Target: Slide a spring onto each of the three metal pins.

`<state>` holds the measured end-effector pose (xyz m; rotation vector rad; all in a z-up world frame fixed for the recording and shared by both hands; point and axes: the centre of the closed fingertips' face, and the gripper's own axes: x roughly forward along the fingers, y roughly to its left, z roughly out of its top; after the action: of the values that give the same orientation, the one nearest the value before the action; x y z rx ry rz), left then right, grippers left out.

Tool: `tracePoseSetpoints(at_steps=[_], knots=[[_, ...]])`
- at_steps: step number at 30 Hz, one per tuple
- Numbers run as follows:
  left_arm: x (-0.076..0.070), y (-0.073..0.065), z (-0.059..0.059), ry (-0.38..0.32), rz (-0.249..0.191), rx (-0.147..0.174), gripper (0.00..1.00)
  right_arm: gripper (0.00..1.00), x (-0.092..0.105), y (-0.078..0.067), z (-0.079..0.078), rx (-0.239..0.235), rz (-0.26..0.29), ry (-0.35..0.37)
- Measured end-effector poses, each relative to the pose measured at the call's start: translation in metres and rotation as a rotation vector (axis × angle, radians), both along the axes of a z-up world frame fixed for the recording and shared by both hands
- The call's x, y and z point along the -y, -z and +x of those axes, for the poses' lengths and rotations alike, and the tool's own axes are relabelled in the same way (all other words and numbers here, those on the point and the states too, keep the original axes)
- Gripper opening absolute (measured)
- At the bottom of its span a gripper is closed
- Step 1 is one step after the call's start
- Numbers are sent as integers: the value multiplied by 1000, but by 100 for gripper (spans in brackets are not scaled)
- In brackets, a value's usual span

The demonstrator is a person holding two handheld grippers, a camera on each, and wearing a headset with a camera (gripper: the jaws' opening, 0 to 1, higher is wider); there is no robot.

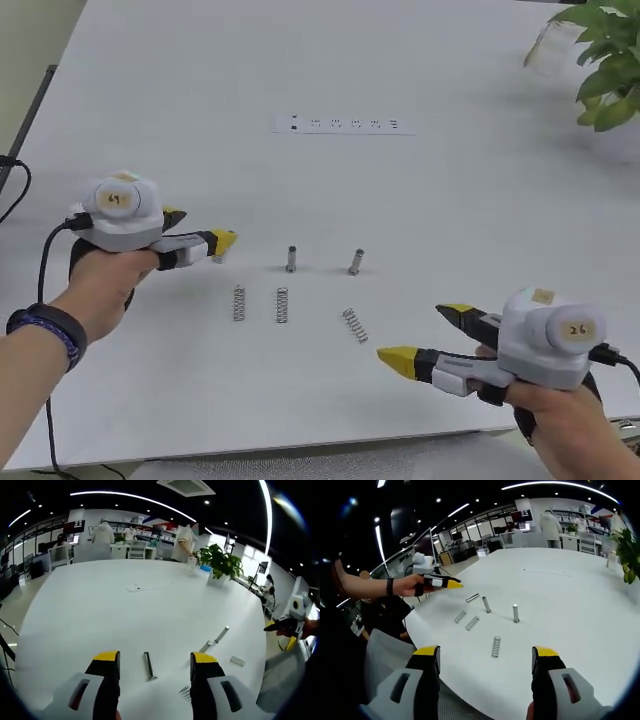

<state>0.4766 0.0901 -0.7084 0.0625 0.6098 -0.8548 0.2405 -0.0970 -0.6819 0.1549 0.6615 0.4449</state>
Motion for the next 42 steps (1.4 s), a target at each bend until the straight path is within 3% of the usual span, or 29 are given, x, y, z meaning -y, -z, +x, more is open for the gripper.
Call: tracePoseSetpoints(at_steps=[15, 29, 42], knots=[[14, 26, 4, -29, 19, -58, 45, 74, 4, 2, -2, -5, -1, 13], [16, 45, 16, -73, 31, -107, 38, 74, 3, 0, 0, -4, -6, 9], [20, 58, 21, -66, 59, -116, 31, 73, 7, 0, -5, -12, -18, 11]])
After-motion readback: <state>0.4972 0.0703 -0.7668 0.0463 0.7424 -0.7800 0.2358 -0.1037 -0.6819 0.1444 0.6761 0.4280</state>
